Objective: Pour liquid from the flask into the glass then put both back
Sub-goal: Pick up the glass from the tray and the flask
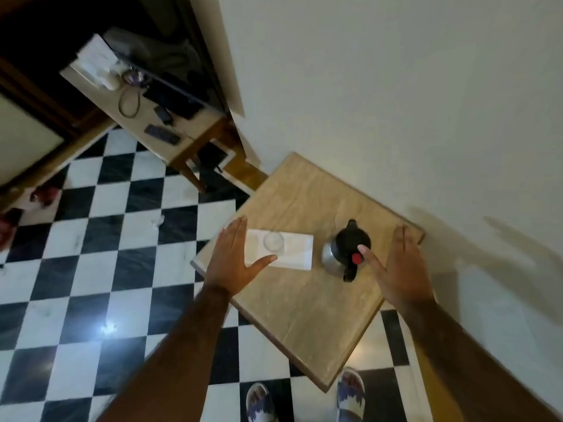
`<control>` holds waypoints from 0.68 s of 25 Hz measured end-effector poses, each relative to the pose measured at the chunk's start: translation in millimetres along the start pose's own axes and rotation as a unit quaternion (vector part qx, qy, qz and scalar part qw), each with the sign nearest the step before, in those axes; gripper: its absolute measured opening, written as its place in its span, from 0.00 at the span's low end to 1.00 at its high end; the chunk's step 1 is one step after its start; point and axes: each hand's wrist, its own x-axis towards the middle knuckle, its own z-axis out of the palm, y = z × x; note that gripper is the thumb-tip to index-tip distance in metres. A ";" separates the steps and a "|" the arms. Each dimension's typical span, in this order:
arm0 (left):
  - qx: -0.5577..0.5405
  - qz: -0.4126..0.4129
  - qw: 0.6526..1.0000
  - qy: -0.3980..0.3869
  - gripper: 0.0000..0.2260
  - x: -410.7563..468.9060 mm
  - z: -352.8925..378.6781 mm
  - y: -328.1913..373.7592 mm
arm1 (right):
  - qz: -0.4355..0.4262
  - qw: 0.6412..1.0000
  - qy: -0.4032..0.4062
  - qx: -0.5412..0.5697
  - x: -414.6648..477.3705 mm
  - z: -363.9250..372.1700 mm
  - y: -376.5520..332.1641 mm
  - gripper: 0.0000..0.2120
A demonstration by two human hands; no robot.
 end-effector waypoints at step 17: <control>-0.305 -0.182 0.933 0.062 0.33 73.1 196.6 -68.4 | 0.182 0.816 0.011 0.549 24.5 156.4 37.5 0.19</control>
